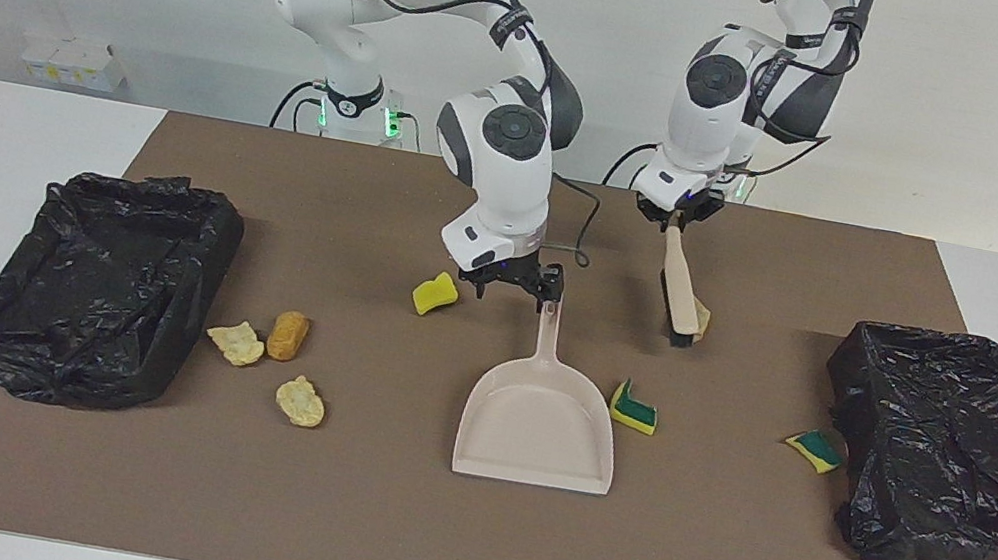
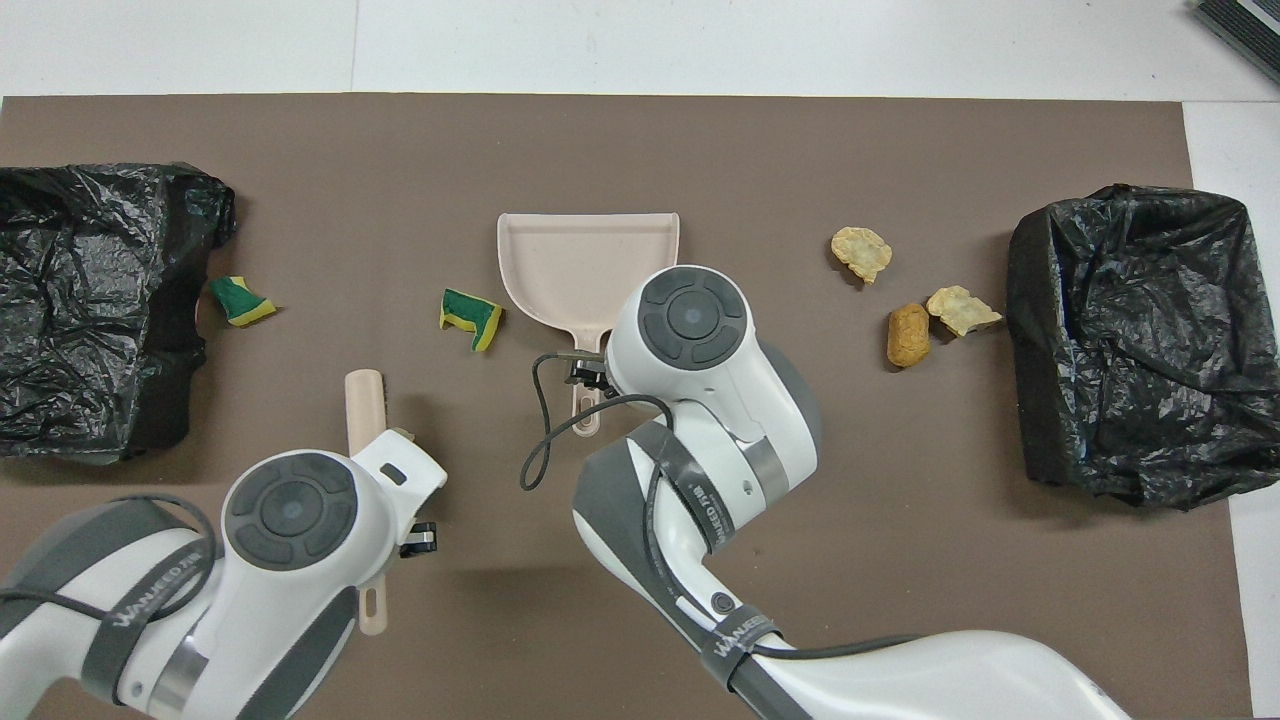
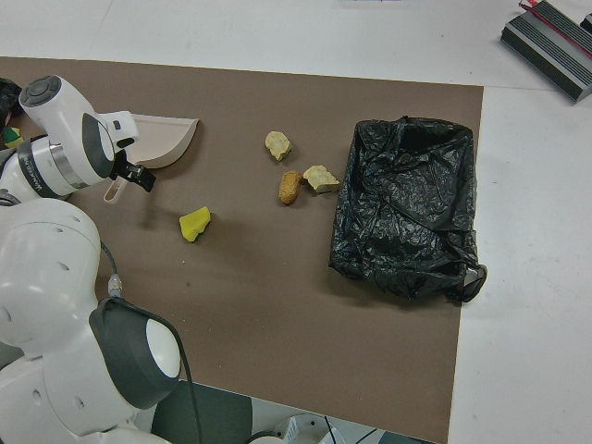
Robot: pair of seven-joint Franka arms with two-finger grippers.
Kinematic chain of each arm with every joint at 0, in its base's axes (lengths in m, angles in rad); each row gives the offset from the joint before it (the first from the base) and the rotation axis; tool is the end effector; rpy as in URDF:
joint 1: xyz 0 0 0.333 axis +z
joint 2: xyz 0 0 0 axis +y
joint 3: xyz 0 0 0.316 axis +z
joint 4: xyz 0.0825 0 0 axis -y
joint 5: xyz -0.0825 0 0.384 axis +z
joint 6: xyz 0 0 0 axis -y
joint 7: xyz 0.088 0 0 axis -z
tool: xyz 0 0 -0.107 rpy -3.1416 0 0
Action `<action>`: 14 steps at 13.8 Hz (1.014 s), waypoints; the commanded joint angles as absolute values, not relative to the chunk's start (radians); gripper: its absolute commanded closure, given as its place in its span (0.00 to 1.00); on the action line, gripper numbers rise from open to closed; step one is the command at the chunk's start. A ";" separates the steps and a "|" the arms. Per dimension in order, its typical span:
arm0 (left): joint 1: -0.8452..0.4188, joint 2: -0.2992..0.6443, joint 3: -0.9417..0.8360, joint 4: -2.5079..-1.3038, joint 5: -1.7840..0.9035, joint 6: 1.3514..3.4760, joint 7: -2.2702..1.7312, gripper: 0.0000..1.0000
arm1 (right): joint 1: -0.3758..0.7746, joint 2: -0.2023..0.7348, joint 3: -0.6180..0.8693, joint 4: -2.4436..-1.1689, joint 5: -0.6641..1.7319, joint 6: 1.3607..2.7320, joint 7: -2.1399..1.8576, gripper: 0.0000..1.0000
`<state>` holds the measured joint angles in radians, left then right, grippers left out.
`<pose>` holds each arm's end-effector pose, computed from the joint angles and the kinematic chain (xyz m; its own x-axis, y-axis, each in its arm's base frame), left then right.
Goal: Sweep and dump trash in bin
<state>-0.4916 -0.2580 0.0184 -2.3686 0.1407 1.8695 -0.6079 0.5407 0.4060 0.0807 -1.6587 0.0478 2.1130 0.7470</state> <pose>0.3888 -0.1869 0.4087 0.9871 0.0906 -0.1319 0.0580 -0.9708 -0.2326 0.5476 0.3876 0.3796 0.9878 -0.1553 -0.0149 -0.1560 -0.9839 -0.0869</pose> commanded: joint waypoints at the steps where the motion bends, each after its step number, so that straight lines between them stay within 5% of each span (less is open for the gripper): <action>1: -0.385 -0.195 0.005 -2.291 0.240 1.849 -0.603 1.00 | 0.581 0.451 0.078 -1.617 -0.020 2.135 0.795 0.00; 10: -0.227 0.087 0.006 -2.044 0.460 1.841 -0.517 1.00 | 0.614 0.459 0.080 -1.661 -0.124 2.227 0.758 0.00; 11: -0.227 0.115 0.006 -2.039 0.500 1.861 -0.511 1.00 | 0.614 0.459 0.080 -1.663 -0.120 2.226 0.758 0.06; 14: -0.184 0.136 0.006 -2.037 0.525 1.914 -0.437 1.00 | 0.614 0.457 0.080 -1.663 -0.112 2.210 0.756 0.53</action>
<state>-0.2269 0.1135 0.0171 -2.0610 0.5007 1.8924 -0.4924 0.6143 0.4595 0.0810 -1.6525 -0.1056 2.2036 0.7665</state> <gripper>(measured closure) 0.740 0.159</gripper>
